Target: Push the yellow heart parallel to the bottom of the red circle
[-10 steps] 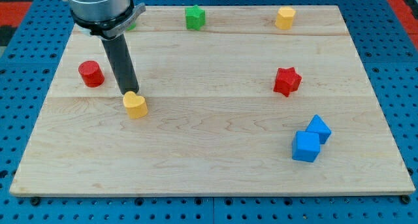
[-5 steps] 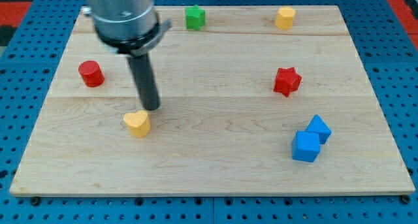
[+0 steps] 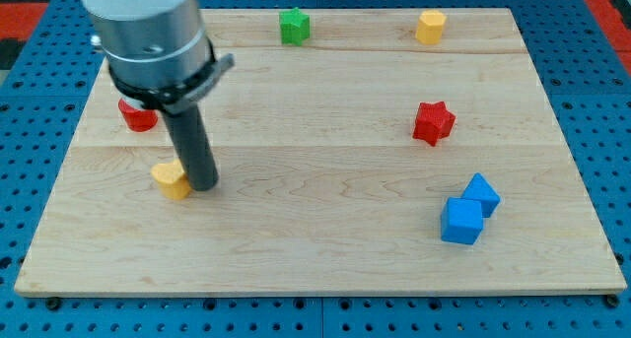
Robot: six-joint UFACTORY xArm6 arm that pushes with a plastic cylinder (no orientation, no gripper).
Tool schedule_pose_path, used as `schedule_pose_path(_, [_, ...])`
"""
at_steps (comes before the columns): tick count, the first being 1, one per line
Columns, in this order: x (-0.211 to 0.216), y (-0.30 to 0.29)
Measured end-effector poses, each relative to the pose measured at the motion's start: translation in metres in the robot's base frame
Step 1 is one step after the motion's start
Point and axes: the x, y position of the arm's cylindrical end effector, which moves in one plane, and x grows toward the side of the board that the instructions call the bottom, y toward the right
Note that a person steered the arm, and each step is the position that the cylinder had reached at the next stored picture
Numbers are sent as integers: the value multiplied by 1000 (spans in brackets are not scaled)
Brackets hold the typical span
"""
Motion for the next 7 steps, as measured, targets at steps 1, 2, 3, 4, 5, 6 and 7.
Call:
schedule_pose_path(1, [-6, -31])
schedule_pose_path(2, [-37, -30])
schedule_pose_path(3, [-47, -45])
schedule_pose_path(4, [-30, -62])
schedule_pose_path(5, [-23, -78])
schedule_pose_path(6, [-14, -84])
schedule_pose_path(7, [8, -85])
